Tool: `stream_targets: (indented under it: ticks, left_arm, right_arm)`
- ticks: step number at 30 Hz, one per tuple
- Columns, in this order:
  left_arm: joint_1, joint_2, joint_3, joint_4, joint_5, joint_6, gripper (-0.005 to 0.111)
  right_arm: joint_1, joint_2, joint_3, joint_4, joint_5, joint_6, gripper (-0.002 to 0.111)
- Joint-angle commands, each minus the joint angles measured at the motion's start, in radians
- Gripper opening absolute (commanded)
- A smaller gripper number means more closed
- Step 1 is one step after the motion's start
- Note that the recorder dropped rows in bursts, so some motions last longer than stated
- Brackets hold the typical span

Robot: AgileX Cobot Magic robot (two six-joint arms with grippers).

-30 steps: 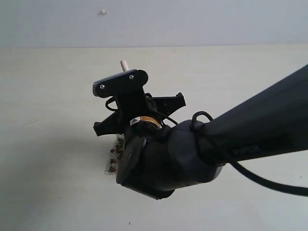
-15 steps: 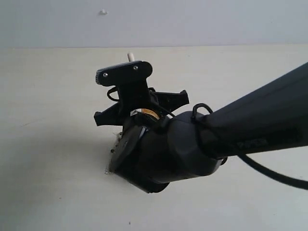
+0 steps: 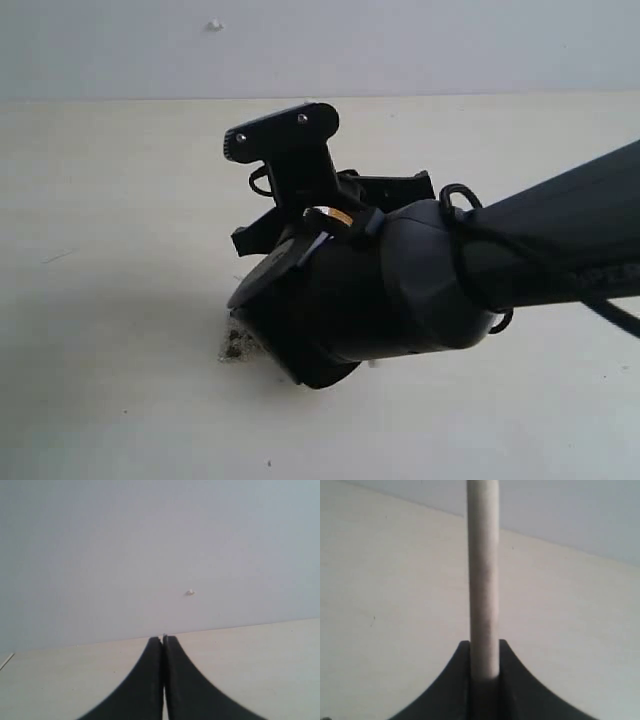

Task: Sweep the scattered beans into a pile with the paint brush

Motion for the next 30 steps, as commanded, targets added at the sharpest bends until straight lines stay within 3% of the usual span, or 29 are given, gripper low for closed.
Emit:
stream_targets:
  ticks: [1, 8, 15, 20, 27, 30]
  left_arm:
    - [-0.024, -0.002, 0.003, -0.008, -0.002, 0.002, 0.000]
    - [-0.024, -0.002, 0.003, -0.008, -0.002, 0.002, 0.000]
    - [-0.024, -0.002, 0.003, -0.008, -0.002, 0.002, 0.000]
    - [-0.024, -0.002, 0.003, -0.008, -0.002, 0.002, 0.000]
    - [-0.024, -0.002, 0.003, -0.008, -0.002, 0.002, 0.000]
    - [-0.024, -0.002, 0.003, -0.008, -0.002, 0.002, 0.000]
  right_arm:
    - [0.002, -0.009, 0.002, 0.066, 0.079, -0.064, 0.000]
    - [0.002, -0.009, 0.002, 0.067, 0.232, -0.026, 0.000]
    - [0.002, -0.009, 0.002, -0.014, 0.227, 0.062, 0.000]
    - [0.002, -0.033, 0.002, -0.005, 0.117, 0.032, 0.000]
    - [-0.001, -0.217, 0.002, -0.013, 0.183, -0.311, 0.000]
    - [-0.069, -0.275, 0.002, 0.033, 0.195, -0.451, 0.000]
